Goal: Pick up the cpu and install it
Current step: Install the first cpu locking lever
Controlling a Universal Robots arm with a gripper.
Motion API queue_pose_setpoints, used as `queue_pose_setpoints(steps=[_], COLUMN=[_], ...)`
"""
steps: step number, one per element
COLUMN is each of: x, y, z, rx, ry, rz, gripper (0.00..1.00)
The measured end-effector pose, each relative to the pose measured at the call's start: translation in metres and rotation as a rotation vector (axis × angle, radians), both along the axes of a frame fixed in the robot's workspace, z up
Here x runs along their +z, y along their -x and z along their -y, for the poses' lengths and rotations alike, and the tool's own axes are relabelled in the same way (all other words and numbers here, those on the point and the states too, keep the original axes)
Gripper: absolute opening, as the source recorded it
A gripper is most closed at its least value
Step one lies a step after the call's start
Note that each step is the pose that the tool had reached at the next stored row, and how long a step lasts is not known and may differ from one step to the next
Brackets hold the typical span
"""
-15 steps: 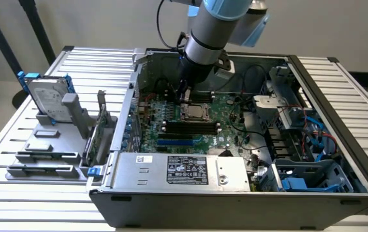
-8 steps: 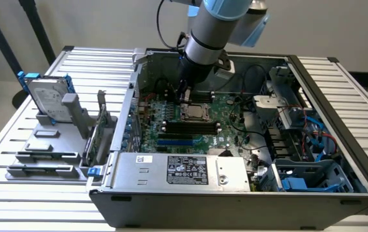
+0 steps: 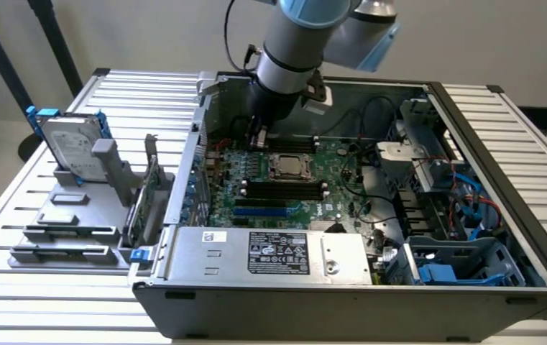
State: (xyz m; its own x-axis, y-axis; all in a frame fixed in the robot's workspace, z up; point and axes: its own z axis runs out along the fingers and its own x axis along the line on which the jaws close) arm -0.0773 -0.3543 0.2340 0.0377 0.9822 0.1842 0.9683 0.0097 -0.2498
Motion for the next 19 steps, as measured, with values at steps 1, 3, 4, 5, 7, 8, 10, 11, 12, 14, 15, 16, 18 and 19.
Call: queue_pose_setpoints(steps=[1,3,4,5,7,8,10,11,12,14,15,16,18,19], x=[0.0012,0.004,0.0051,0.0059,0.0076,0.0084,0.0097,0.0101,0.0105,0.0108,0.0108,0.0108,0.0108,0.0108], y=[0.004,0.009,0.011,0.012,0.014,0.015,0.017,0.017,0.017,0.018,0.018,0.018,0.018,0.018], z=[0.0,0.0,0.0,0.0,0.0,0.0,0.0,0.0,0.0,0.0,0.0,0.0,0.0,0.0], rx=[0.0,-0.004,-0.007,-0.01,-0.018,-0.022,-0.031,-0.036,-0.043,-0.062,-0.074,-0.087,-0.116,-0.131], ry=[-0.0069,-0.0199,-0.026,-0.0317,-0.0427,-0.0479,-0.0579,-0.0616,-0.0643,-0.067,-0.0677,-0.0681,-0.0682,-0.0685], rz=[0.0,0.0002,0.0005,0.001,0.0021,0.0028,0.0045,0.0054,0.0062,0.0071,0.0076,0.0081,0.009,0.0095], gripper=[0.11,0.11,0.11,0.11,0.11,0.11,0.11,0.11,0.11,0.11,0.11,0.11,0.11,0.11])
